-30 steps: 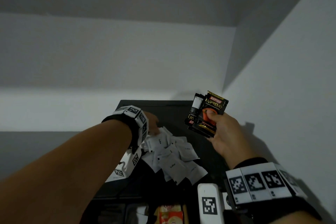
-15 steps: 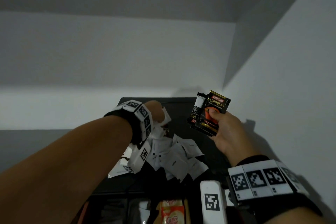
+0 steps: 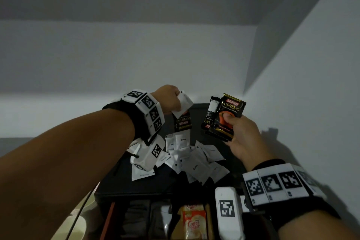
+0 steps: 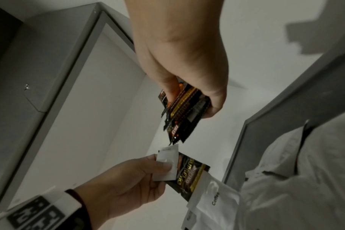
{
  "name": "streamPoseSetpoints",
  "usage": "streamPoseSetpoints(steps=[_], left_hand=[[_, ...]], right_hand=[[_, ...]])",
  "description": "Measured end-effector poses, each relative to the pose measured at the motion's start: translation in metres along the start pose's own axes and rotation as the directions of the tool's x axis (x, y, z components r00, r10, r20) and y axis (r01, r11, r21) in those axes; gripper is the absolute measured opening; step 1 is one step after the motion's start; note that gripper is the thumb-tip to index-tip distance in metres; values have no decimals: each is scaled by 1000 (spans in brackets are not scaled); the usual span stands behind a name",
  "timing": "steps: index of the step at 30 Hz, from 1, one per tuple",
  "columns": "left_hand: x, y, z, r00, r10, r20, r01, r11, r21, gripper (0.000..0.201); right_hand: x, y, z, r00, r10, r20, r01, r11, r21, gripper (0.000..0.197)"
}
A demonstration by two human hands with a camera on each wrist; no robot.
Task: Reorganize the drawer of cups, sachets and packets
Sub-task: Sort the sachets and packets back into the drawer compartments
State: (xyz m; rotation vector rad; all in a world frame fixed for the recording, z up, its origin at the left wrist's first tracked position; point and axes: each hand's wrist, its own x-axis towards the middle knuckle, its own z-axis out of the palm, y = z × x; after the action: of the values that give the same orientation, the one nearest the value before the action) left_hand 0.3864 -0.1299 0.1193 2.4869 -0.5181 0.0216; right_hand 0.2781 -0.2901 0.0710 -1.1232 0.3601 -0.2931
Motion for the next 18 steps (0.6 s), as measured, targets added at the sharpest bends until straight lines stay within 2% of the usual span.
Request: streamPoseSetpoints(steps=[3,6,8,11,16,18], left_hand=[[-5,1,-12,998,6,-69,-9,999,-41,24],[-12,1,-24,997,-18,-75,7,988,-153,26],[-19,2,-30,998,-26,-54,11,962,-274,30],[-31,7,-32,1000,-20,10,22,882,-470,31],[-39,8,-22,987,96,132,0,808,-589,36],[-41,6,-17,984,98,152,18,784,-621,37]], right_hand=[[-4,1,3,1000,0,17,0,1000,2,10],[-5,1,7,999,-20,32,19,1000,16,21],[-5,0,10,998,-31,48,30,999,26,23],[-9,-2,17,993,-18,117,13,999,46,13],[-14,2,28,980,-17,199,17,1000,2,12],[-15,5,30,977,-7,213,14,999,-32,10]])
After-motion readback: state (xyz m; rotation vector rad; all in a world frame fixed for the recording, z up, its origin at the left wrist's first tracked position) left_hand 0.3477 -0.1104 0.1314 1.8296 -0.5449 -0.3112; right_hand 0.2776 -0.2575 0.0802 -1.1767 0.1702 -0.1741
